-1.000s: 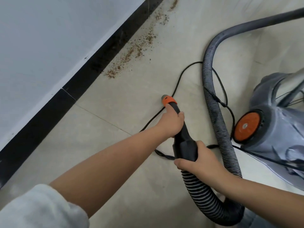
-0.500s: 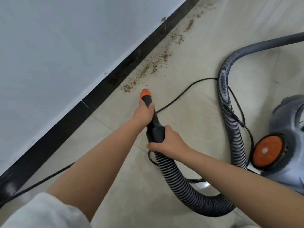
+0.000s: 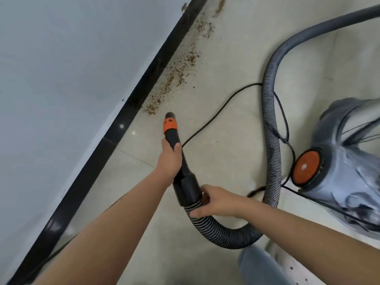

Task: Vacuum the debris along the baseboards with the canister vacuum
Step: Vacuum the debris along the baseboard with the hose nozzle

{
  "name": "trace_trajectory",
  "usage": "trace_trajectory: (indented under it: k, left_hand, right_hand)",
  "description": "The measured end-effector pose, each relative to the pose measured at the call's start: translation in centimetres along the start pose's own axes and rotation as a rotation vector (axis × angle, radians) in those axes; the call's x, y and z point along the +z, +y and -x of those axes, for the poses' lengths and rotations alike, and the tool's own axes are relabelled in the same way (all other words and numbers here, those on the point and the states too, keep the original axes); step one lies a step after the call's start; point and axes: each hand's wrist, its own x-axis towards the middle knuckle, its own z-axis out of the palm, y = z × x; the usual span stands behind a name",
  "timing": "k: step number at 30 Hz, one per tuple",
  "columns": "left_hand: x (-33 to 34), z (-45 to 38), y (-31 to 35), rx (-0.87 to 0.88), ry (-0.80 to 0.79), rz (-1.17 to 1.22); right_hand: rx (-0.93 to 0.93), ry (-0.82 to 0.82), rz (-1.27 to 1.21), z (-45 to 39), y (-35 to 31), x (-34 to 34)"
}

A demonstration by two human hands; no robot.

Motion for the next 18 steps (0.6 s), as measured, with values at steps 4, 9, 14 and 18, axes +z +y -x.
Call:
trace_trajectory:
  k: [4,9,14,18]
  left_hand:
    - [-1.4,6.6,3.4,0.04,0.005,-0.131]
    - [-2.3,13.5,10.7,0.04,-0.098,-0.253]
    - [-1.8,21.1,20.1,0.147,-0.168,-0.417]
    - [-0.7,26.7,27.3,0.27,-0.25,-0.598]
  right_hand:
    - [0.144,0.103,0.016,6.7,0.8,-1.1]
    - [0.212,0.462,0.072,16.9,-0.9,-5.9]
    - [0.17,0.689,0.226,27.3,-4.8,-12.0]
    - [0.075,0.824,0.324,35.5,-8.2,-16.8]
